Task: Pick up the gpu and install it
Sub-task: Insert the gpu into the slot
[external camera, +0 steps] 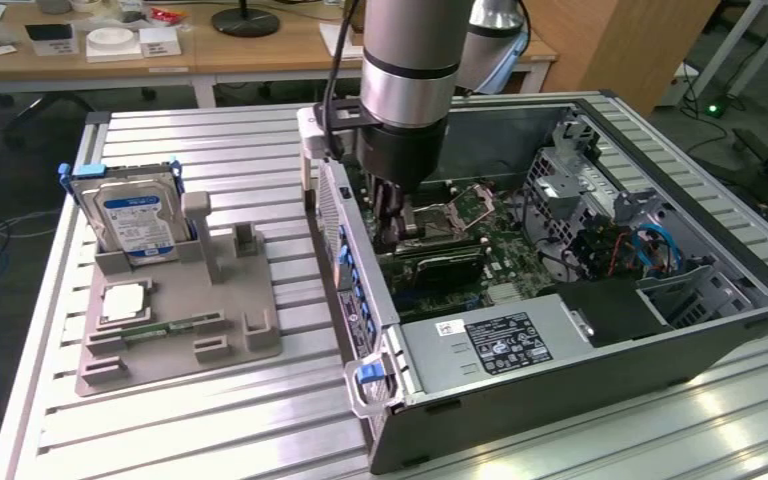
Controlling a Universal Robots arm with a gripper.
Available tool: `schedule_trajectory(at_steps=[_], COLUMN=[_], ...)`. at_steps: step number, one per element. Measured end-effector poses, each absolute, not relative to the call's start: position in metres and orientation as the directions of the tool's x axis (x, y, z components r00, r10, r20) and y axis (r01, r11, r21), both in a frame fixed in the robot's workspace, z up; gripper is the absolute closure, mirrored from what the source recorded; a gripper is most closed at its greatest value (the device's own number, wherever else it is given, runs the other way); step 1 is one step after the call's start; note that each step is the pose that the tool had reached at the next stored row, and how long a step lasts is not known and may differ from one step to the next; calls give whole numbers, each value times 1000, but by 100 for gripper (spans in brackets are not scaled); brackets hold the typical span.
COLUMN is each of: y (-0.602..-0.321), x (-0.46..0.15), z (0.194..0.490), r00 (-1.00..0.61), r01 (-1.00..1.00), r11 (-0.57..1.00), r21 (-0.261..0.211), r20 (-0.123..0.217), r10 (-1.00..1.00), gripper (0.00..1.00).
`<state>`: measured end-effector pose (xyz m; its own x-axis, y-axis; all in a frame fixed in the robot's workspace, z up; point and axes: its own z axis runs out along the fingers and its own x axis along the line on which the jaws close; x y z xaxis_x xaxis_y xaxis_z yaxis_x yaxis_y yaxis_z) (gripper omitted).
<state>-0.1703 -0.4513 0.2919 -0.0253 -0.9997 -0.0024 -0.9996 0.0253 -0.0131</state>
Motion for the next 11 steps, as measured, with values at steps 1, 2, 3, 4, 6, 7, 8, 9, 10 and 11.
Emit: schedule_trajectory(at_steps=[1,2,3,4,6,7,8,9,10,11], y=[-451,-451,-451,-451,-451,-451,-451,-451,-451,-451], x=[-173,-176,-178,-180,-180,-180,-180,-180,-180,-180], z=[292,292,292,292,291,289,288,286,284,283], r00=[-25,-25,-25,-25,-25,-25,-25,-25,-25,-25], r01=[-1000,-1000,-1000,-1000,-1000,-1000,-1000,-1000,-1000,-1000], r11=[25,25,25,25,25,25,25,25,25,25], r21=[-13,-13,-14,-14,-13,-13,-14,-15,-15,-15], r20=[-3,-2,-2,-3,-3,-2,-2,-3,-3,-3], r10=[-1000,-1000,-1000,-1000,-1000,-1000,-1000,-1000,-1000,-1000], gripper=[89,89,89,89,89,89,89,89,89,89])
